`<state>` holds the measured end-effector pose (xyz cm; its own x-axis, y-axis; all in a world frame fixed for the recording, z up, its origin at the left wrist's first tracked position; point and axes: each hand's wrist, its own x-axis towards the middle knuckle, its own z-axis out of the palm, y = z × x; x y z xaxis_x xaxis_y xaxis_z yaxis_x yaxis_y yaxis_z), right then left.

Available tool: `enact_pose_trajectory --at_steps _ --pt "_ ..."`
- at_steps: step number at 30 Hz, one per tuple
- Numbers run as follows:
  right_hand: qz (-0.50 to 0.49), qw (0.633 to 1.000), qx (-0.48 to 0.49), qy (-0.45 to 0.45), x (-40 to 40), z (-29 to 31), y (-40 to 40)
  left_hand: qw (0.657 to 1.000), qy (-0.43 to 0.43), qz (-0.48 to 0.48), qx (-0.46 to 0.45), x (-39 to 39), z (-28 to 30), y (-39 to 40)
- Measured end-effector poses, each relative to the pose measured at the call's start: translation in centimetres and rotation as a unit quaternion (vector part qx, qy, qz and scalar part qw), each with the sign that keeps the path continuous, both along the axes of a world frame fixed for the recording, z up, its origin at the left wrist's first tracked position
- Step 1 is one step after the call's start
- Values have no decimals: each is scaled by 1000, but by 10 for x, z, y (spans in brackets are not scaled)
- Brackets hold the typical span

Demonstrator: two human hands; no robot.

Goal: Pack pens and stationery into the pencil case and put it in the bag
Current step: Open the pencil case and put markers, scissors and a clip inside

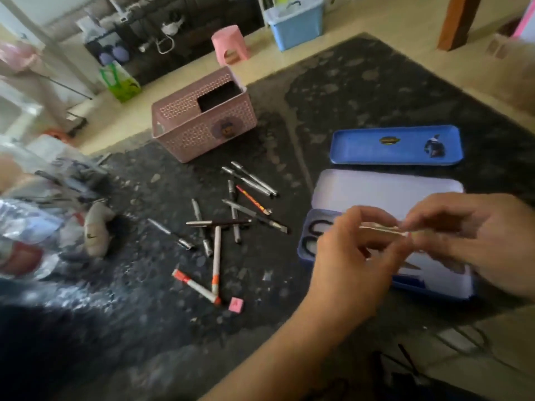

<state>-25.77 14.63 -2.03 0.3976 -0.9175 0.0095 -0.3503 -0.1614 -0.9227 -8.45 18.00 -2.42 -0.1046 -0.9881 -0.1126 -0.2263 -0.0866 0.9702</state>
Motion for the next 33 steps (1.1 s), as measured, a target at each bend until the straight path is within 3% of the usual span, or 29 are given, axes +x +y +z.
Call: enact_pose_trajectory --at_steps 2,6,9,11,14,18,23,27,33 --pt "-9 1000 17 -10 -1 -3 0 991 -114 -33 -64 20 -1 10" --pt "-111 991 72 -27 -45 -55 -21 905 -376 -73 -185 118 -3 35" --pt "-185 981 34 -49 -77 -93 -37 832 -521 -45 -185 201 -10 53" --pt "-207 978 21 -12 -62 -71 -36 806 -573 -37 -142 238 -16 58" --pt "-275 960 -45 -23 -20 -26 -15 812 -569 -46 -119 263 -29 57" --pt "-345 934 -78 -44 -15 -24 -14 792 -589 -53 -150 272 -33 48" --pt "-392 916 -52 -65 -24 -25 -17 865 -447 53 -222 196 -8 35" --pt "-395 916 -42 -46 -21 -23 -16 872 -380 -96 -293 91 -2 5" --pt "-407 912 -31 -36 -23 -19 -12 862 -383 -218 -252 34 -27 -30"
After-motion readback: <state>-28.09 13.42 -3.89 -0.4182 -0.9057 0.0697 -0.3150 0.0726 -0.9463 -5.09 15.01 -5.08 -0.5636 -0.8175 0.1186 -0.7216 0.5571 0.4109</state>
